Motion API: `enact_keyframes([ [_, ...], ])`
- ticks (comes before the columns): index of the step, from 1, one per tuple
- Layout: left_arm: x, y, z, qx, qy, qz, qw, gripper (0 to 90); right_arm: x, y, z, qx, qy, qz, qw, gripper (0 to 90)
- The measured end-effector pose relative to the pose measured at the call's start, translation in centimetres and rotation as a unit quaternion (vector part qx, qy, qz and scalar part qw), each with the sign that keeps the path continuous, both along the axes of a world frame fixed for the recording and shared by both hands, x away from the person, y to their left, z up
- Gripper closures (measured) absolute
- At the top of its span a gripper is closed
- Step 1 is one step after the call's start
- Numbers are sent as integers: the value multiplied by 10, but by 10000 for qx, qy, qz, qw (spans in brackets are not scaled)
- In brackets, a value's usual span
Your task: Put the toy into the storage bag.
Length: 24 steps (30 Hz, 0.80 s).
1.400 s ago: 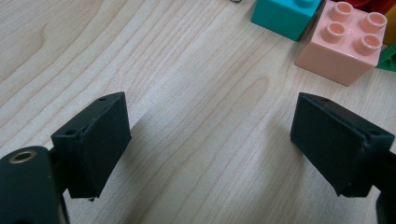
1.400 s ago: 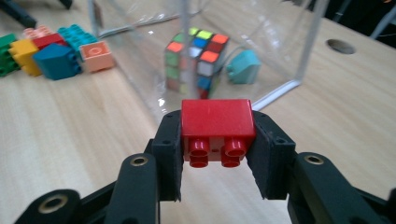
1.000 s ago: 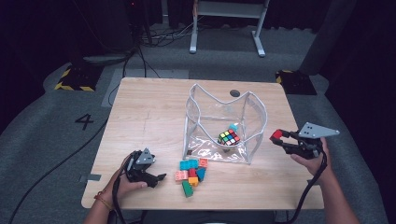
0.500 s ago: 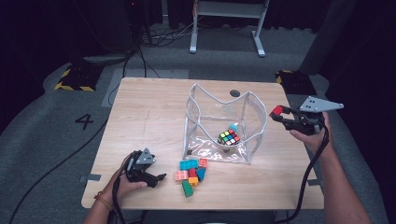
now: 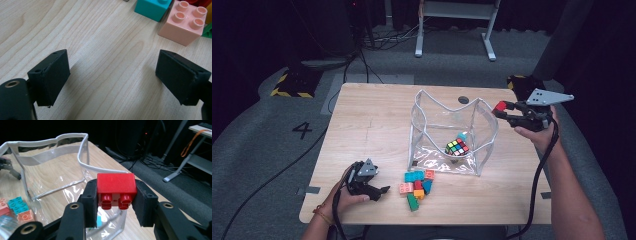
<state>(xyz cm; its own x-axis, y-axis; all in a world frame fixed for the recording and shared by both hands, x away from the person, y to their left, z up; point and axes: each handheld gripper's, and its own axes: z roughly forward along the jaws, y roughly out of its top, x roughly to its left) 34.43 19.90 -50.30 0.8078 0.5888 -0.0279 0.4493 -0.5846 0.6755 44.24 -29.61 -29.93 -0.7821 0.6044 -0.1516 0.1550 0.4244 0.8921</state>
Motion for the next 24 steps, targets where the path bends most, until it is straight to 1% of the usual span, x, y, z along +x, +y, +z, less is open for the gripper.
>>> enact_keyframes([
  [2,0,0,0,-1,2,0,10000,122,1,8,1,-26,9,88,10000,593],
  [4,0,0,0,2,2,-1,10000,122,3,16,1,-112,19,211,9997,593],
  [6,0,0,0,-2,0,1,10000,122,4,24,0,-139,35,282,9995,593],
  [9,0,0,0,-2,0,1,10000,122,6,33,-3,-248,21,428,9988,592],
  [12,0,0,0,-1,0,1,10000,122,8,43,-5,-339,90,520,9980,593],
  [14,0,0,0,-2,1,1,10000,122,11,49,-5,-407,35,631,9972,592],
  [17,0,0,0,-1,1,1,10000,122,12,60,-5,-511,54,752,9958,593],
  [24,0,0,0,-3,0,2,10000,122,19,81,-8,-814,139,894,9926,592],
])
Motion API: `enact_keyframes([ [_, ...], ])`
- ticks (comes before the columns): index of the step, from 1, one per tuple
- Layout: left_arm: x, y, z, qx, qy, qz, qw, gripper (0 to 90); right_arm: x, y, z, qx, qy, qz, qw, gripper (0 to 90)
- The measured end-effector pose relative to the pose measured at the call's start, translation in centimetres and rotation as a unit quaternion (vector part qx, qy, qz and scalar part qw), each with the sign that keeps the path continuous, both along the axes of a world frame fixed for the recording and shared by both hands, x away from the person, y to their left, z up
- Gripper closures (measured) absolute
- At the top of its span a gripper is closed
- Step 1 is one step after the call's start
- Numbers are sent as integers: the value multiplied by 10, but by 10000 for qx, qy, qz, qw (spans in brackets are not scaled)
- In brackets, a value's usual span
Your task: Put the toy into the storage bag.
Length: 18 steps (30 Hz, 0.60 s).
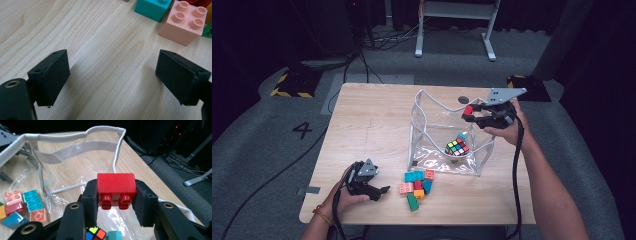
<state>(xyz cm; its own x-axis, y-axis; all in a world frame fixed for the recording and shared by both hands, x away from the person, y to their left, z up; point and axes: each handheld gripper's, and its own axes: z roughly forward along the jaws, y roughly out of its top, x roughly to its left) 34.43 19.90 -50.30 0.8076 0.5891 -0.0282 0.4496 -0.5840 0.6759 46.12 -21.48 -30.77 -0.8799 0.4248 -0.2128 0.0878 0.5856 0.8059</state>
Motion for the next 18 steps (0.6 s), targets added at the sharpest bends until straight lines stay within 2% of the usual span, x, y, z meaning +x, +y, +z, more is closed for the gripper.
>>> enact_keyframes([
  [6,0,0,0,1,-1,0,10000,122,8,10,-2,-214,93,40,9997,592],
  [13,0,0,0,1,0,-1,10000,122,16,19,-6,-663,260,-2,9975,592],
  [18,0,0,0,1,-1,-1,10000,122,21,22,-7,-1193,394,-9,9921,592],
])
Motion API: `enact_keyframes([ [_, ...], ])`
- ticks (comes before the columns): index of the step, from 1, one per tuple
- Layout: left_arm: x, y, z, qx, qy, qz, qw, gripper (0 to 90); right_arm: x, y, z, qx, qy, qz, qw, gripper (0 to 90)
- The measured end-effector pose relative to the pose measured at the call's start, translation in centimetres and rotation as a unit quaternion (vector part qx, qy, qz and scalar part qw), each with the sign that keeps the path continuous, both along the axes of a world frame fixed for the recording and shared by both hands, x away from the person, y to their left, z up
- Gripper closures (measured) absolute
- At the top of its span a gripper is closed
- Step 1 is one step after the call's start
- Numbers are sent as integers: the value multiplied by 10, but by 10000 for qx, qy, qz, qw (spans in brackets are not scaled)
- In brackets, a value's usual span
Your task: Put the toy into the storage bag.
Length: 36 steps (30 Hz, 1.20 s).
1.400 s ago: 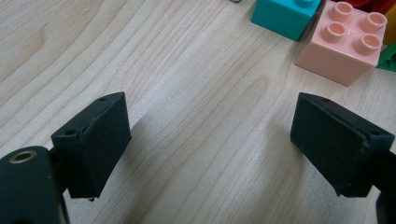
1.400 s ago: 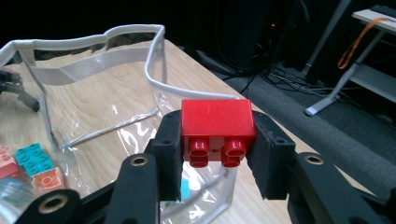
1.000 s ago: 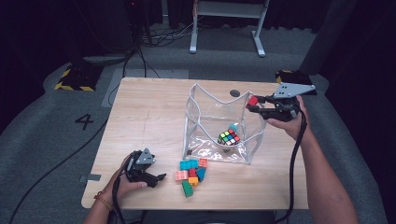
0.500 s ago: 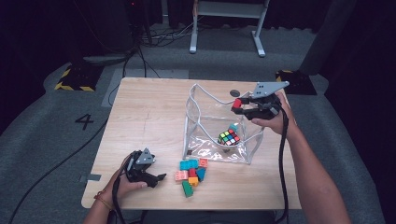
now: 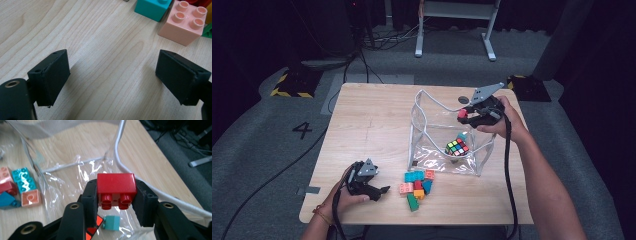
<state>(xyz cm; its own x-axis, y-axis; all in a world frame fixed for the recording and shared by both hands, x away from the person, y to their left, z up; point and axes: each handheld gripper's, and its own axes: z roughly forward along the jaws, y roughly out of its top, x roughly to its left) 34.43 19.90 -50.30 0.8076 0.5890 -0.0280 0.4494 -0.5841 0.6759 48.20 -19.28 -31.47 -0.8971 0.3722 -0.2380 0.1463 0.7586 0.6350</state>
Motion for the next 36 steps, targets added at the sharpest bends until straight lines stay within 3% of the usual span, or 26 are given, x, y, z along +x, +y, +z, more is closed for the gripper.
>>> enact_keyframes([
  [10,0,0,0,1,0,-1,10000,122,9,-3,-9,-795,269,-18,9965,591],
  [13,0,0,0,0,0,0,10000,122,10,-6,-12,-1077,448,-83,9931,591],
  [16,0,0,0,1,0,-1,10000,122,11,-8,-15,-1378,490,-210,9890,591],
  [18,0,0,0,0,0,0,10000,122,11,-8,-16,-1453,511,-223,9878,589],
  [24,0,0,0,0,0,-1,10000,122,7,-9,-15,-1216,497,-267,9910,560],
  [27,0,0,0,-3,-5,5,10000,122,2,-11,-14,-998,422,-129,9940,531],
  [32,0,0,0,-3,-4,4,10000,122,-6,-20,-7,-453,209,-220,9985,479],
  [36,0,0,0,-3,-5,3,10000,122,-17,-31,0,172,39,-479,9987,456],
])
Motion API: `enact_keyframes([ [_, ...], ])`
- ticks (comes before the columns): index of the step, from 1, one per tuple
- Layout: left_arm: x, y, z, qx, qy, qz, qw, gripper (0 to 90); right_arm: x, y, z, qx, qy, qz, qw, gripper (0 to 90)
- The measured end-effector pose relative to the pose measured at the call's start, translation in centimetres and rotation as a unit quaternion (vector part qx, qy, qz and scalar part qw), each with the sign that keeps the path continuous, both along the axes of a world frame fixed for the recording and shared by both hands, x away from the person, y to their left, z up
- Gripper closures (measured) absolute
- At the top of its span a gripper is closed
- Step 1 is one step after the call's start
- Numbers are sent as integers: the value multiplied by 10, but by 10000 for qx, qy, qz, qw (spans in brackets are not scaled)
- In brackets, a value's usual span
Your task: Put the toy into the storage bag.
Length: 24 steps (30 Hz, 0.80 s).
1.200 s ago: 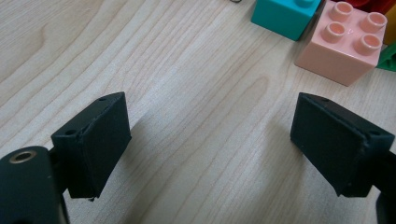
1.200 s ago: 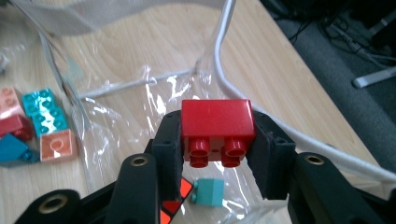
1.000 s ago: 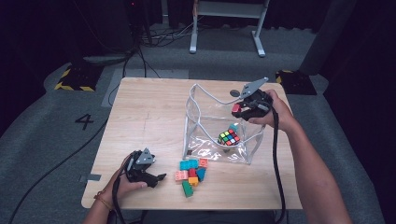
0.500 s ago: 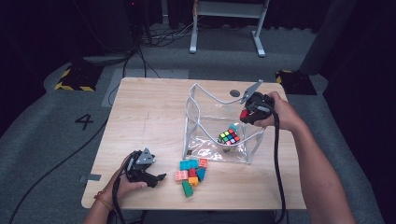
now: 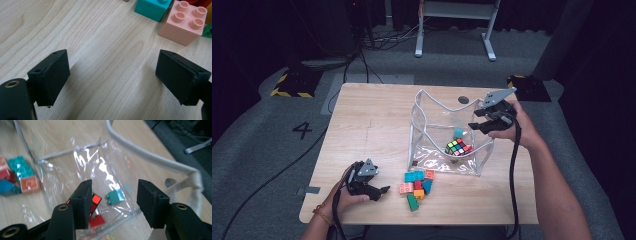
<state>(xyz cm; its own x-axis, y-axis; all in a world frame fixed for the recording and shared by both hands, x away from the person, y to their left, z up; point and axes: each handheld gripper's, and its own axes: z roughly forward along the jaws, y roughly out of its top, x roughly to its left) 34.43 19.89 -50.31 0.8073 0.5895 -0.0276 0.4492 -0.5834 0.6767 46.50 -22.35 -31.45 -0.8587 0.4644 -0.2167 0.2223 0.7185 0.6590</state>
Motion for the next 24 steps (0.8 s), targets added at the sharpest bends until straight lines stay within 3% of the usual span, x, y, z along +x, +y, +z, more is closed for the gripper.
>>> enact_keyframes([
  [3,0,0,0,0,0,1,10000,122,-7,-9,3,422,-163,26,9990,449],
  [8,0,0,0,-1,0,1,10000,122,-17,-22,5,771,-290,-264,9962,396],
  [14,0,0,0,0,-1,2,10000,122,-32,-37,9,1331,-455,-302,9896,382],
  [20,0,0,0,-2,-1,-1,10000,122,-47,-49,12,1595,-564,-333,9850,316],
  [24,0,0,0,-1,0,2,10000,122,-59,-56,12,1630,-711,-402,9832,301],
])
